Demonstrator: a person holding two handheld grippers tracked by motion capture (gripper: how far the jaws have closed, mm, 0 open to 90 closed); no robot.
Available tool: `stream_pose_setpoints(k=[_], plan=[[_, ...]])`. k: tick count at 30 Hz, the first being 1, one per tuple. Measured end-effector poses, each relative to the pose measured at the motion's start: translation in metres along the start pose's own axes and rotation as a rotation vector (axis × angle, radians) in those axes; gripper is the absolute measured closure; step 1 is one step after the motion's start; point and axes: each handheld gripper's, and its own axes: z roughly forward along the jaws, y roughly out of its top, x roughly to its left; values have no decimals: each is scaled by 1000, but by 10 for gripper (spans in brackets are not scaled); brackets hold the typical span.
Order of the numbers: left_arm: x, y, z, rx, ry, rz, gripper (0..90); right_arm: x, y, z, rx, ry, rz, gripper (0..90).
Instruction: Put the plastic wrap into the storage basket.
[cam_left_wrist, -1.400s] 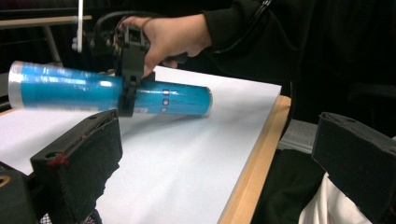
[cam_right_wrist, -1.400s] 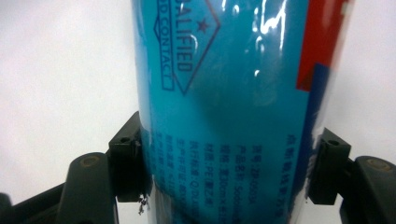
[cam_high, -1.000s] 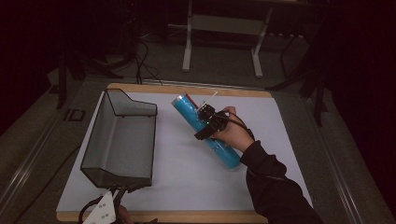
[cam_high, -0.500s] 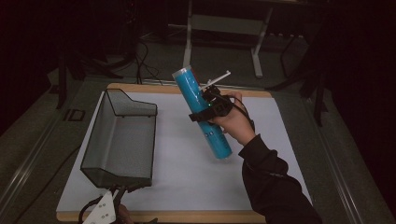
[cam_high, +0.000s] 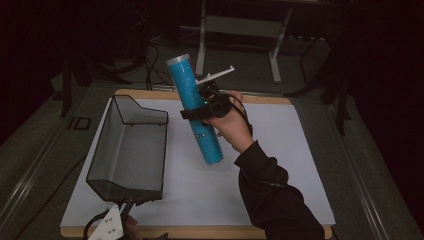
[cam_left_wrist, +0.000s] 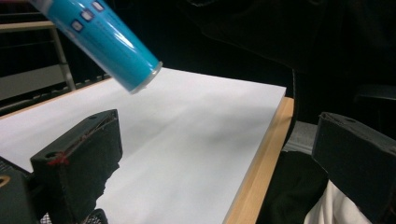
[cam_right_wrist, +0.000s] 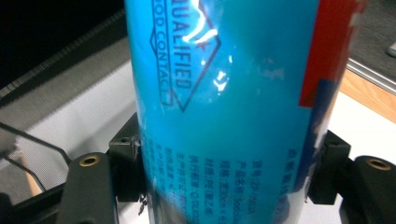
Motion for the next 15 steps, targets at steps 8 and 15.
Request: stream_pose_setpoints(k=[8, 15], plan=[[0, 0, -1, -6, 10, -4, 26, 20, 14, 15, -38, 43, 27, 317], [0, -1, 0, 5, 17, 5, 26, 34, 24, 30, -101, 49, 75, 317]])
